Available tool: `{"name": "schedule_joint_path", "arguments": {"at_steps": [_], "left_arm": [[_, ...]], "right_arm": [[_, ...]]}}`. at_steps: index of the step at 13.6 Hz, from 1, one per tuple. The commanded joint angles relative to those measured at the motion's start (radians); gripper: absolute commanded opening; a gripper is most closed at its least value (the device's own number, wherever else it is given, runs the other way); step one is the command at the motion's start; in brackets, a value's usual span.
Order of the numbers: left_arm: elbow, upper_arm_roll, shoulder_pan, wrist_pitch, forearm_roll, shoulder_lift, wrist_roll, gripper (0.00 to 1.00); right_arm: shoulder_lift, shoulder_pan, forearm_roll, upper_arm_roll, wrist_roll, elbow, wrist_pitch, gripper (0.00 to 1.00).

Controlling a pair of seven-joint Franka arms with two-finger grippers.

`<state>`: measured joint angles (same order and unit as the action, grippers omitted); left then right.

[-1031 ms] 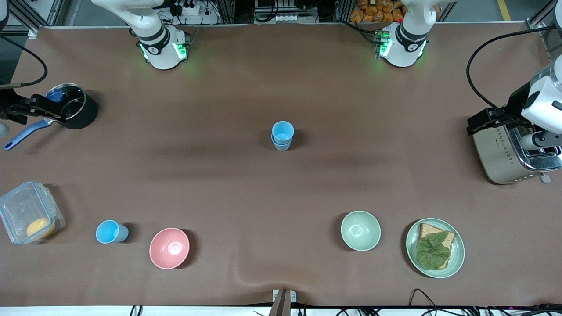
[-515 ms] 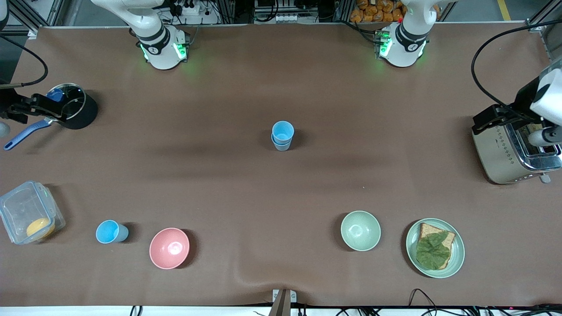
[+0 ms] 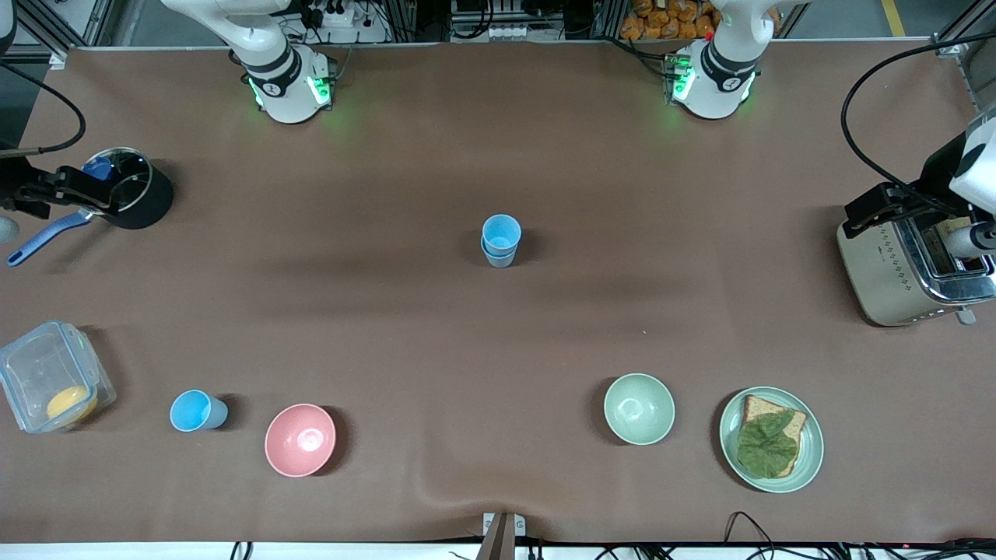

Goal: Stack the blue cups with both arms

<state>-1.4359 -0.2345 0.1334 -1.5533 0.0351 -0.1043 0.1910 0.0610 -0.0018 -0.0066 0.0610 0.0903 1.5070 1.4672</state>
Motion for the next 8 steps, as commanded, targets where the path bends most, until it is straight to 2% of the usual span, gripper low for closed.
{"name": "schedule_joint_path", "arguments": {"at_steps": [1,8], "left_arm": [[0.011,0.003,0.005,0.016,-0.029,0.003,-0.028,1.00],[0.017,-0.005,0.003,0.061,-0.049,0.008,-0.025,1.00]], "right_arm": [[-0.013,0.017,-0.007,0.013,-0.012,0.010,-0.007,1.00],[-0.012,0.017,-0.006,0.013,-0.012,0.010,-0.004,1.00]]}}
